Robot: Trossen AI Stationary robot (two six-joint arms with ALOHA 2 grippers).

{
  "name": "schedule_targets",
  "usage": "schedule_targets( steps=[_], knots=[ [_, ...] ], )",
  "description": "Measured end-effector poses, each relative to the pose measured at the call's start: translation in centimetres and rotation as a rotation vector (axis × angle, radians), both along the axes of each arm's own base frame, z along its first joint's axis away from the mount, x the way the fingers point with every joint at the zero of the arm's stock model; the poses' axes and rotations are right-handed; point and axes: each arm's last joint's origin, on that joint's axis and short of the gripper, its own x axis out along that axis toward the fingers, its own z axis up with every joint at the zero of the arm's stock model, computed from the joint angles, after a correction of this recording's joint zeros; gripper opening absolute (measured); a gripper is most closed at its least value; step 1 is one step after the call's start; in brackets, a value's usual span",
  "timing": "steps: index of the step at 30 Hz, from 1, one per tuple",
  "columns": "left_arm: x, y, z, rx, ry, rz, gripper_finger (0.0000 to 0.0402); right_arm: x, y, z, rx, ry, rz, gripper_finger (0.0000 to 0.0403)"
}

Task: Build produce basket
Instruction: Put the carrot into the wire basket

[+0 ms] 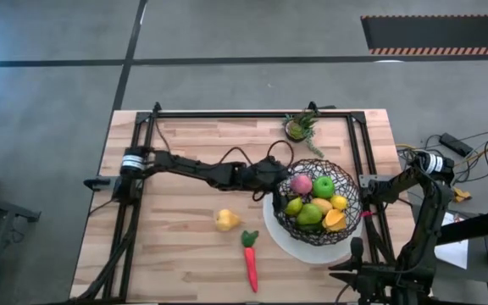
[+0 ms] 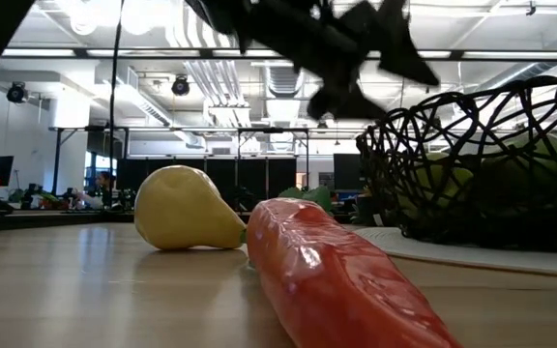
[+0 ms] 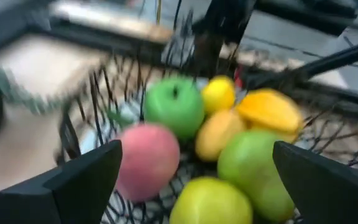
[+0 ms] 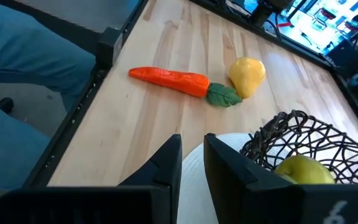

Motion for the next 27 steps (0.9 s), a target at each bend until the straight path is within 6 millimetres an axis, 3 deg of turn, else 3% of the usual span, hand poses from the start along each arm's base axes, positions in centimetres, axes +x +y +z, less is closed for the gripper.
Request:
schedule_targets(
  steps=[5, 9, 12, 17, 20, 23, 27],
  knots=[
    [-2.1, -3.4, 4.4, 0.192, -0.076, 0.003, 0.0399, 0.0, 0.0, -0.4, 0.014, -0.005, -0.001, 0.0059],
    [-5.3, -8.5, 7.0, 0.417, -0.052, 0.070, 0.0399, 0.1, 0.1, -0.8, 0.045, -0.013, -0.003, 0.0059],
    [-7.8, -13.0, 7.7, 0.501, -0.035, 0.120, 0.0399, 0.6, 0.1, -1.2, 0.063, -0.025, -0.017, 0.0059],
    [-12.3, -20.1, 5.8, 0.572, -0.030, 0.136, 0.0399, 2.7, 0.3, -2.6, 0.011, -0.033, -0.031, 0.0059],
    [-14.8, -22.9, 3.9, 0.540, -0.055, 0.191, 0.0399, 4.8, 0.4, -3.0, -0.037, -0.036, -0.015, 0.0059],
    [-17.2, -24.5, 1.8, 0.505, -0.095, 0.285, 0.0400, 7.5, 0.0, -3.0, -0.048, -0.002, 0.035, 0.0059],
    [-19.5, -24.8, -0.2, 0.442, -0.178, 0.413, 0.0400, 11.6, -1.3, -2.6, -0.021, 0.056, 0.177, 0.0060]
  ],
)
